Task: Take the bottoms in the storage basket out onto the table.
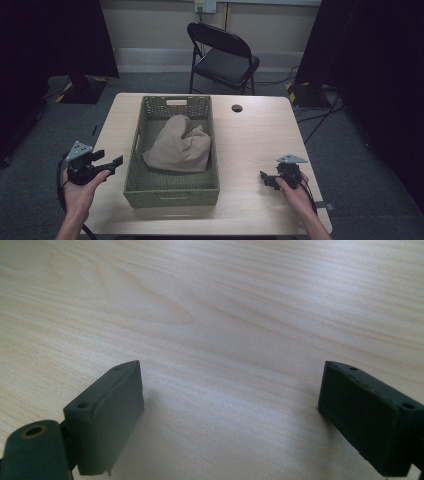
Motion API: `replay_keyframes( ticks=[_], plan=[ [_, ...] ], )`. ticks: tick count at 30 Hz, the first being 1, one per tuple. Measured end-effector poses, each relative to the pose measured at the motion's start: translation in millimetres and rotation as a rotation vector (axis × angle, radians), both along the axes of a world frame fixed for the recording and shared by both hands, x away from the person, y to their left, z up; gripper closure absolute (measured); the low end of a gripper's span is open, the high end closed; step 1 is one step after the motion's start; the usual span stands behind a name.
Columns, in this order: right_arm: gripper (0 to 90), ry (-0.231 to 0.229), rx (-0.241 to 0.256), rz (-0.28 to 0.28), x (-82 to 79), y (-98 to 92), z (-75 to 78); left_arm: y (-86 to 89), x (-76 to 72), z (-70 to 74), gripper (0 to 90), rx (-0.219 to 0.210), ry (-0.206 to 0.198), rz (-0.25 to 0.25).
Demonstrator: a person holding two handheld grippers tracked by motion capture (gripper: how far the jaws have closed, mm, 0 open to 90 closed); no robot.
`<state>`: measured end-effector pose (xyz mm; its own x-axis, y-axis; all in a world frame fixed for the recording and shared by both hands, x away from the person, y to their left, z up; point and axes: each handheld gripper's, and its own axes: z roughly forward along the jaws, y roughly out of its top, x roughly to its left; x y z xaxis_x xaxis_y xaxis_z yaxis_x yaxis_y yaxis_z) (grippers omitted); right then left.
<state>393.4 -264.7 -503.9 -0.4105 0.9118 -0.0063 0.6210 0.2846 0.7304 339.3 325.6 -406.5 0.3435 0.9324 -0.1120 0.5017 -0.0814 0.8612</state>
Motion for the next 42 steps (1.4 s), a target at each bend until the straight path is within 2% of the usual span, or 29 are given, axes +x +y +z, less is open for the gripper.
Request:
replay_keyframes(
  ticks=[5, 9, 15, 19, 21, 22, 24, 27, 29, 30, 33, 37, 40, 42],
  plan=[
    [10.5, 0.000, 0.000, -0.001, -0.1, 0.1, 0.0, -2.9, -2.6, 10.7, 24.9, -0.021, -0.025, -0.013],
    [10.5, 0.000, 0.000, -0.001, -0.1, 0.1, 0.0, -9.9, -1.2, 17.0, 24.9, -0.024, -0.027, -0.036],
    [10.5, 0.000, 0.000, -0.004, -0.3, 0.3, 0.0, -28.9, 4.6, 31.0, 24.9, 0.010, -0.040, -0.087],
    [10.5, 0.000, 0.000, -0.004, -0.3, 0.3, 0.0, -44.0, 11.2, 40.7, 24.5, 0.012, -0.050, -0.121],
    [10.5, 0.000, 0.000, -0.004, -0.3, 0.3, 0.0, -48.9, 13.5, 43.0, 23.5, 0.002, -0.045, -0.137],
    [10.5, 0.000, 0.000, -0.004, -0.3, 0.3, 0.0, -56.1, 17.1, 45.7, 22.3, -0.013, -0.042, -0.162],
    [10.5, 0.000, 0.000, -0.004, -0.3, 0.3, 0.0, -62.9, 19.8, 47.5, 21.9, 0.002, -0.035, -0.154],
    [10.5, 0.000, 0.000, -0.004, -0.3, 0.3, 0.0, -75.4, 25.2, 50.0, 19.0, -0.016, -0.009, -0.205],
    [10.5, 0.000, 0.000, -0.004, -0.3, 0.3, 0.0, -85.1, 26.7, 52.3, 17.8, 0.031, -0.023, -0.219],
    [10.5, 0.000, 0.000, -0.004, -0.3, 0.3, 0.0, -88.8, 27.5, 53.1, 17.8, 0.041, -0.028, -0.222],
    [10.5, 0.000, 0.000, -0.004, -0.3, 0.3, 0.0, -101.5, 34.2, 56.3, 17.8, 0.046, -0.021, -0.263],
    [10.5, 0.000, 0.000, -0.004, -0.2, 0.3, 0.0, -114.8, 43.2, 60.1, 16.0, 0.068, -0.007, -0.291],
    [10.5, 0.000, 0.000, -0.004, -0.3, 0.3, 0.0, -120.4, 52.0, 59.5, 15.9, 0.039, 0.024, -0.315],
    [10.5, 0.000, 0.000, -0.004, -0.2, 0.3, 0.0, -125.0, 57.5, 57.9, 15.8, 0.068, 0.024, -0.309]
  ],
)
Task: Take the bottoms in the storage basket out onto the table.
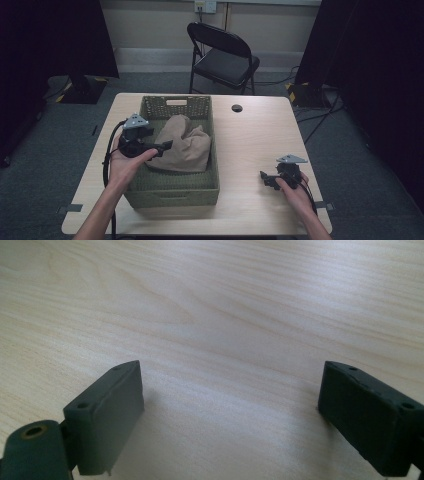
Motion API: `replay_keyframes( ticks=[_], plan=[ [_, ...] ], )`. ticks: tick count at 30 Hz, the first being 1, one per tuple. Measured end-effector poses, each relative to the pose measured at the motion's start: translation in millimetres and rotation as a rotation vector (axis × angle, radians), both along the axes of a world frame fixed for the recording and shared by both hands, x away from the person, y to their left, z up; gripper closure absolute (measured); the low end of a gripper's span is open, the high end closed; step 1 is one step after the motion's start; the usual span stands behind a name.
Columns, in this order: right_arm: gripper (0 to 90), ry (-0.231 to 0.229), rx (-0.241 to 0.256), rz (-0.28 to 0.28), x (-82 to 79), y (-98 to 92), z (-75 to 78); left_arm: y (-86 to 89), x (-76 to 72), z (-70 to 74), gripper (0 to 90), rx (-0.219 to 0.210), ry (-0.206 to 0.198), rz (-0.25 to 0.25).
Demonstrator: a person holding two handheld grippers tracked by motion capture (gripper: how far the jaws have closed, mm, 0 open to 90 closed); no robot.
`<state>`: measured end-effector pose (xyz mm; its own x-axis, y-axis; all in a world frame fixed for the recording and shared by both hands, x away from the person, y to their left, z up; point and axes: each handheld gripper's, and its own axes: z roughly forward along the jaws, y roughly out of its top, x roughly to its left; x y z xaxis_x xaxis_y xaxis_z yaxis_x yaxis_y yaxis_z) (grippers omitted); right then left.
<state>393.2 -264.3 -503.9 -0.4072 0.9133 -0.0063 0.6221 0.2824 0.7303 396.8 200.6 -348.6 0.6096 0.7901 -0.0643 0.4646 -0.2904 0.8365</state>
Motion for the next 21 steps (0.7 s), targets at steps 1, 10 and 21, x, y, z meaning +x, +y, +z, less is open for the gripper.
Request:
replay_keyframes(
  ticks=[1, 10, 21],
  plan=[
    [10.5, 0.000, -0.001, 0.001, 0.1, 0.1, 0.0, -1.0, 2.2, -0.6, 15.7, 0.009, 0.002, -0.002],
    [10.5, 0.001, 0.002, 0.003, 0.1, 0.7, 0.0, -14.8, 24.4, 0.1, 15.7, -0.010, 0.034, -0.023],
    [10.5, 0.001, 0.002, 0.006, 0.2, 1.1, 0.0, -31.0, 63.9, -21.9, 16.5, 0.103, 0.047, -0.014]
  ],
)
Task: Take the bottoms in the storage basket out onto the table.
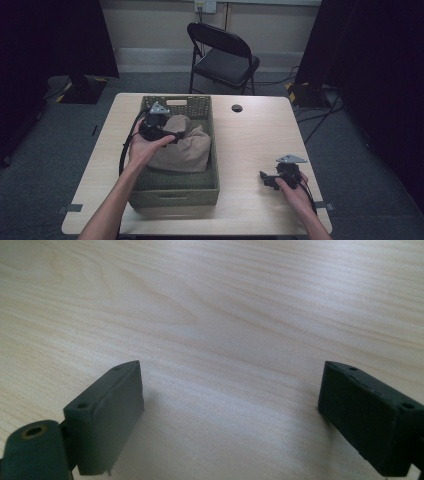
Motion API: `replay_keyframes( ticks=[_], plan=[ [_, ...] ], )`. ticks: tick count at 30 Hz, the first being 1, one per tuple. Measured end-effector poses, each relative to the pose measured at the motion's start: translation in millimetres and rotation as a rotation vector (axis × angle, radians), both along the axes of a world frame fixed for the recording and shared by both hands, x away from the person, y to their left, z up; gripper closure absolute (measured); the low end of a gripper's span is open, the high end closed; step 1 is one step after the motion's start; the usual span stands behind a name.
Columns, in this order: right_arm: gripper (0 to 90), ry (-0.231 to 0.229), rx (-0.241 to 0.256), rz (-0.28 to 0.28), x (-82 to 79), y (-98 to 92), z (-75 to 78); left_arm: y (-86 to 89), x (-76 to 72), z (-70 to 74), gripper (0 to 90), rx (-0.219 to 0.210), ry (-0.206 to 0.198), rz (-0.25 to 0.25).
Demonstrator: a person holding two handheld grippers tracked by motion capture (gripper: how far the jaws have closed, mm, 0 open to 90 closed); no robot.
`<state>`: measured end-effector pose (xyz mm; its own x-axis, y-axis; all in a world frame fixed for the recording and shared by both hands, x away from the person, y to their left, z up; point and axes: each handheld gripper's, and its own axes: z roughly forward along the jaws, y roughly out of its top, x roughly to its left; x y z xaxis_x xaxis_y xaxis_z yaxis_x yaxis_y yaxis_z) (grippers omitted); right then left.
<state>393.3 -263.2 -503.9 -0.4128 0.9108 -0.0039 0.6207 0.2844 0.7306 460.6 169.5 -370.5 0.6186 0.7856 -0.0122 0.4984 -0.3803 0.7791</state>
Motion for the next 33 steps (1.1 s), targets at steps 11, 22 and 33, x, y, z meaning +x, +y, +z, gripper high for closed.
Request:
replay_keyframes(
  ticks=[11, 22, 33],
  plan=[
    [10.7, -0.002, -0.001, 0.010, 0.1, 0.5, -0.1, 0.5, 24.9, -41.9, 15.3, -0.004, 0.140, -0.017],
    [10.8, -0.002, -0.001, 0.015, -0.1, 1.3, 0.0, -5.7, 28.0, -63.7, 5.4, 0.013, 0.166, -0.027],
    [10.8, -0.003, -0.003, 0.022, -0.1, 1.7, 0.0, -8.0, 30.5, -73.8, 0.0, 0.027, 0.208, -0.053]
  ],
)
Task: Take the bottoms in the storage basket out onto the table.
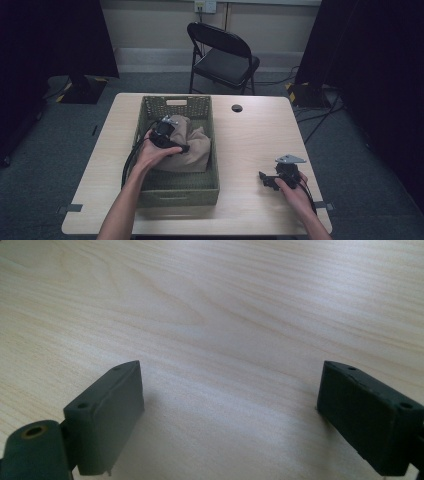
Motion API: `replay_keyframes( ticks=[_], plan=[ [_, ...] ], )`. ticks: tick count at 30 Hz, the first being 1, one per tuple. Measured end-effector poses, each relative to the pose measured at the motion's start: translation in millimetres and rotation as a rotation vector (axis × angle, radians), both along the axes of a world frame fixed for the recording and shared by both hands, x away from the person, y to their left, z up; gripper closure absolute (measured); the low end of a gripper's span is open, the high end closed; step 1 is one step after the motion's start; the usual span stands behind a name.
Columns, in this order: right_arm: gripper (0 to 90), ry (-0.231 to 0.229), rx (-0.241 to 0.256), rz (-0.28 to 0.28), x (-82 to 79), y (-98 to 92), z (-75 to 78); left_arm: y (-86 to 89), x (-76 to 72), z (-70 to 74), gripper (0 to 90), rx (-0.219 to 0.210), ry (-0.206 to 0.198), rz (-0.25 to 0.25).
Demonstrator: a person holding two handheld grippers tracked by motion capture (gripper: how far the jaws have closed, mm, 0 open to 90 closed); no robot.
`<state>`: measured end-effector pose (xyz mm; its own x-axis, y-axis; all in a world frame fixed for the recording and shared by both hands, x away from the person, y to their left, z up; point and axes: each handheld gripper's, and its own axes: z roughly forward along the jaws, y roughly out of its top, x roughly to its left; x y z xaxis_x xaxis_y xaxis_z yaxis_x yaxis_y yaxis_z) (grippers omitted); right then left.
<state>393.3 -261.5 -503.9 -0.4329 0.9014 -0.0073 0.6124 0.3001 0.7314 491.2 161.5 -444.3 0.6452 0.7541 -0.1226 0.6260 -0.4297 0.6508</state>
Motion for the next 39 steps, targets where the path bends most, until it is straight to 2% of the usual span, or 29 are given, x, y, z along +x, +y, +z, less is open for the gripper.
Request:
replay_keyframes(
  ticks=[4, 10, 13, 15, 16, 17, 21, 28, 33, 36, 39],
  plan=[
    [10.8, 0.000, 0.000, 0.002, 0.0, 0.1, 0.0, -2.7, -1.1, -3.1, 0.0, 0.005, 0.006, -0.016],
    [10.8, 0.000, 0.001, 0.003, 0.0, 0.4, 0.0, -10.8, -4.5, -9.3, 0.0, 0.058, 0.010, -0.069],
    [10.8, 0.001, 0.002, 0.004, 0.0, 0.7, 0.0, -14.6, -4.3, -13.1, 0.0, 0.077, 0.047, -0.077],
    [10.8, 0.002, 0.002, 0.005, -0.1, 1.0, 0.1, -19.9, -4.6, -14.3, 3.0, 0.122, 0.061, -0.114],
    [10.8, 0.002, 0.002, 0.005, -0.1, 1.0, 0.1, -19.9, -4.6, -14.3, 4.7, 0.122, 0.061, -0.114],
    [10.8, 0.002, 0.002, 0.006, -0.2, 1.1, 0.1, -24.2, -5.0, -14.4, 4.7, 0.152, 0.058, -0.128],
    [10.8, 0.002, 0.002, 0.011, -0.3, 1.3, 0.0, -24.7, -5.1, -13.0, 15.0, 0.156, 0.087, -0.134],
    [10.8, 0.001, 0.001, 0.011, -0.3, 1.5, 0.0, -28.4, -5.8, -9.2, 31.9, 0.183, 0.132, -0.089],
    [10.8, 0.001, 0.002, 0.011, -0.3, 1.6, 0.0, -29.5, -4.8, -5.9, 46.5, 0.198, 0.135, -0.056],
    [10.8, 0.002, 0.001, 0.010, -0.3, 1.7, 0.1, -30.2, -4.8, -2.5, 52.2, 0.232, 0.126, -0.075],
    [10.8, 0.002, 0.002, 0.011, -0.3, 1.7, 0.0, -28.0, -3.8, -0.1, 56.5, 0.223, 0.135, -0.083]
  ],
)
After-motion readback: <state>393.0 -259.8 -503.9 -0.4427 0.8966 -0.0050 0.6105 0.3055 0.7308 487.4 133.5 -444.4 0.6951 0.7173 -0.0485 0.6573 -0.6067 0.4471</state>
